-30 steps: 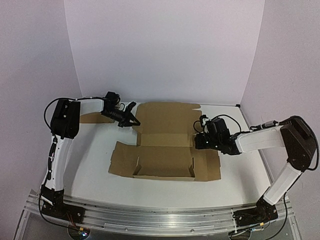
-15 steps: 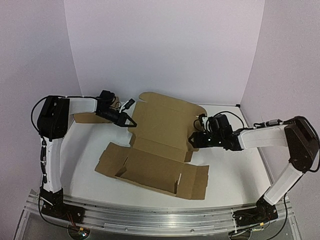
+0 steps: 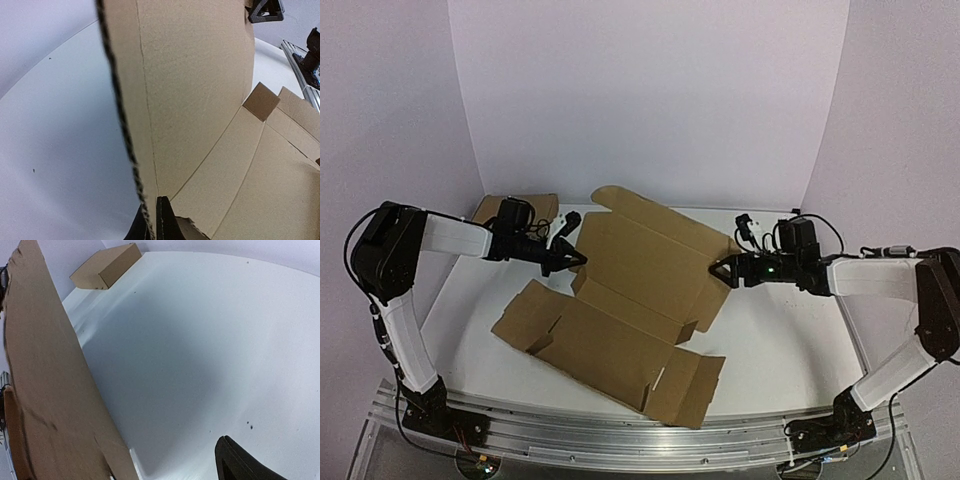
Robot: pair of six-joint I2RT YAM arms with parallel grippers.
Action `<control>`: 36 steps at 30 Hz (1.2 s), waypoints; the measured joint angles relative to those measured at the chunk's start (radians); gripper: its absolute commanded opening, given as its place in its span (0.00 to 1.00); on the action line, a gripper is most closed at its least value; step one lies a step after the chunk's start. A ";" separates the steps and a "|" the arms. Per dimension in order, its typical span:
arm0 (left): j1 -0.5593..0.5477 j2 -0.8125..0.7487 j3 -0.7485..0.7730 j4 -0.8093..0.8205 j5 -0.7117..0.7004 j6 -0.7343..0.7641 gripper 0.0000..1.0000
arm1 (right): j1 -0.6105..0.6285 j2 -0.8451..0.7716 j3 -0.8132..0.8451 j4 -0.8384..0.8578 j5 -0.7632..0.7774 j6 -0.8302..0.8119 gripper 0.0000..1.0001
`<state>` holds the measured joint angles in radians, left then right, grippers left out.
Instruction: Fold the paper box
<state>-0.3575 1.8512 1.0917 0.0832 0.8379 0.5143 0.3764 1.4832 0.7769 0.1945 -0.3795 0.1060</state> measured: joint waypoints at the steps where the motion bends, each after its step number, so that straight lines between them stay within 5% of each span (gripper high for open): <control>1: -0.001 -0.003 -0.018 0.020 -0.007 -0.005 0.00 | -0.008 -0.003 -0.026 0.019 -0.026 0.000 0.74; 6: -0.002 -0.004 -0.032 0.084 -0.034 -0.036 0.00 | -0.031 0.003 -0.087 0.075 -0.128 0.024 0.42; 14: -0.002 -0.004 -0.025 0.109 -0.058 -0.057 0.00 | -0.031 0.071 -0.087 0.194 -0.231 0.063 0.13; 16: -0.002 -0.003 -0.018 0.109 -0.061 -0.068 0.07 | -0.031 0.075 -0.087 0.209 -0.245 0.055 0.06; 17: -0.002 -0.002 -0.012 0.109 -0.065 -0.073 0.19 | -0.030 0.075 -0.087 0.214 -0.245 0.052 0.02; 22: 0.001 0.003 0.028 0.069 -0.081 -0.102 0.62 | 0.000 0.054 -0.084 0.202 -0.187 -0.056 0.00; 24: 0.006 0.004 0.066 0.025 -0.080 -0.125 0.70 | 0.024 0.034 -0.061 0.148 -0.139 -0.140 0.00; 27: 0.023 0.003 0.145 -0.054 -0.081 -0.142 0.71 | 0.056 0.012 -0.012 0.086 -0.071 -0.250 0.00; 32: 0.040 -0.013 0.226 -0.176 -0.088 -0.098 0.53 | 0.089 -0.033 0.052 0.008 0.021 -0.400 0.00; 36: 0.016 -0.036 0.222 -0.249 -0.122 -0.034 0.55 | 0.116 -0.042 0.113 -0.052 0.057 -0.483 0.00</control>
<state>-0.3412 1.8153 1.3133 -0.1658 0.7158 0.4801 0.4927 1.4409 0.8901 0.1430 -0.3228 -0.3774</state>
